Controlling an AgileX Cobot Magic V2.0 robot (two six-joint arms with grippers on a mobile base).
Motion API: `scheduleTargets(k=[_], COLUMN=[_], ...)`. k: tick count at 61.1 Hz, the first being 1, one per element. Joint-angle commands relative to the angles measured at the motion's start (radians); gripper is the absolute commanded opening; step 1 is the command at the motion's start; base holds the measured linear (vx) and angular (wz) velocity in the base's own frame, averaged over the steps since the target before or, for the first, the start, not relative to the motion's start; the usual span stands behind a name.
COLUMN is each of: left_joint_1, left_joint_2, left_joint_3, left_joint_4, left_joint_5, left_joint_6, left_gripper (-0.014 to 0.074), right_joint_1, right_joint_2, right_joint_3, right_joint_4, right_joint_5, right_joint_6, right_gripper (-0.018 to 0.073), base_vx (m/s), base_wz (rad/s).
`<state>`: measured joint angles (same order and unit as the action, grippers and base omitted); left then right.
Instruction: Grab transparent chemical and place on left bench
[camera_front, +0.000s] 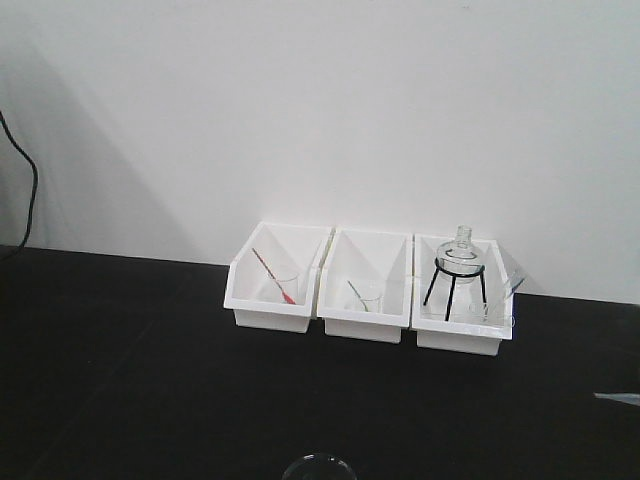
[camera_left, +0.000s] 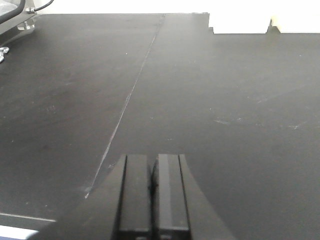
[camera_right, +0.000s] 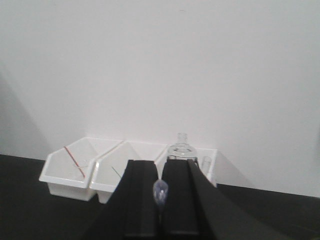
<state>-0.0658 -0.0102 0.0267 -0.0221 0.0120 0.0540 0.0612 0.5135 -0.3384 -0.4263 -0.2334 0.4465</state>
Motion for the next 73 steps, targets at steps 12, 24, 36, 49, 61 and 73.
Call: scheduleTargets(k=[12,24,36,49,61,73], left_joint_1=[-0.002,-0.002,-0.002,-0.002,-0.002,-0.002], left_joint_2=[-0.019,-0.019,-0.019,-0.019,-0.019,-0.019], left_joint_3=[0.016,0.016,0.016,0.016,0.016,0.016], left_joint_4=[-0.001,-0.001,-0.001,-0.001,-0.001,-0.001], left_joint_5=[-0.078,-0.078,-0.078,-0.078,-0.078,-0.078], left_joint_6=[-0.008,-0.008,-0.008,-0.008,-0.008,-0.008], left_gripper=[-0.0003,-0.0003,-0.0003,-0.0003,-0.0003,-0.0003], right_joint_1=[0.111,0.276,0.423,0.506,0.506,0.505], right_joint_2=[0.419,0.660,0.801,0.873,0.908,0.948], right_joint_3=[-0.291,-0.489,-0.557,-0.557,-0.557,-0.557], right_joint_4=[-0.365,-0.441,-0.445,-0.526,-0.522,-0.522], right_joint_5=[-0.341,-0.323,-0.174,-0.034,-0.035,0.041], right_joint_6=[0.353,0.392,0.392,0.385,0.435,0.435], right_gripper=[-0.0003,-0.0003,-0.0003,-0.0003,-0.0003,0.0004], base_vx=[0.00,0.00,0.00,0.00,0.00,0.00], base_wz=[0.00,0.00,0.00,0.00,0.00,0.00])
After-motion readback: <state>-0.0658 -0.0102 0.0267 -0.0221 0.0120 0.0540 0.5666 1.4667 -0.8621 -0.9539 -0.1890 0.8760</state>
